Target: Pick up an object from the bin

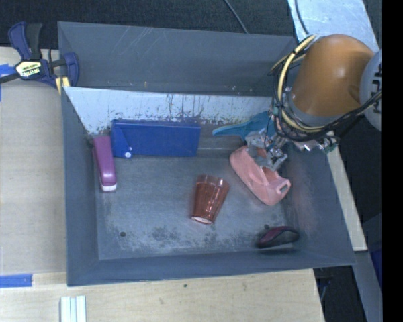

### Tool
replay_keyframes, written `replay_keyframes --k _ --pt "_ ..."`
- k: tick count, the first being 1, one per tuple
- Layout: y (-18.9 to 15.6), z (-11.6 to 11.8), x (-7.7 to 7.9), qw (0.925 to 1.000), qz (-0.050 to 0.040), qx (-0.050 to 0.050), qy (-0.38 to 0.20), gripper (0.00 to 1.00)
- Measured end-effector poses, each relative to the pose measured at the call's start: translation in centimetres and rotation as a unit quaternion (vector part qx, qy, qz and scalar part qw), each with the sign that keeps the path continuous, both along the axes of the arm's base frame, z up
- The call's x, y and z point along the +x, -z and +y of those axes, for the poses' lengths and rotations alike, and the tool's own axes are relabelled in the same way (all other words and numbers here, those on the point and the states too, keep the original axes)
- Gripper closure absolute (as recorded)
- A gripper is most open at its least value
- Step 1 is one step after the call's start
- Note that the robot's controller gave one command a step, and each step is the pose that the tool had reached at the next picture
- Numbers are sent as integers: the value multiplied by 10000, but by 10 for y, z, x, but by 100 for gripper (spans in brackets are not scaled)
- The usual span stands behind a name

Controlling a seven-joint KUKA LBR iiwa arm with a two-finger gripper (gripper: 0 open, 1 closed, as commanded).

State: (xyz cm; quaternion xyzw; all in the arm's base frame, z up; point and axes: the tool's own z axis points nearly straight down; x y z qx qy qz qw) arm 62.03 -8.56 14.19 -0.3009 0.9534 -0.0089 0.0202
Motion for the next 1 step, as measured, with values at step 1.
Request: replay_keyframes --k 1 --pt "-5 0 2 10000 -84 -27 -25 100"
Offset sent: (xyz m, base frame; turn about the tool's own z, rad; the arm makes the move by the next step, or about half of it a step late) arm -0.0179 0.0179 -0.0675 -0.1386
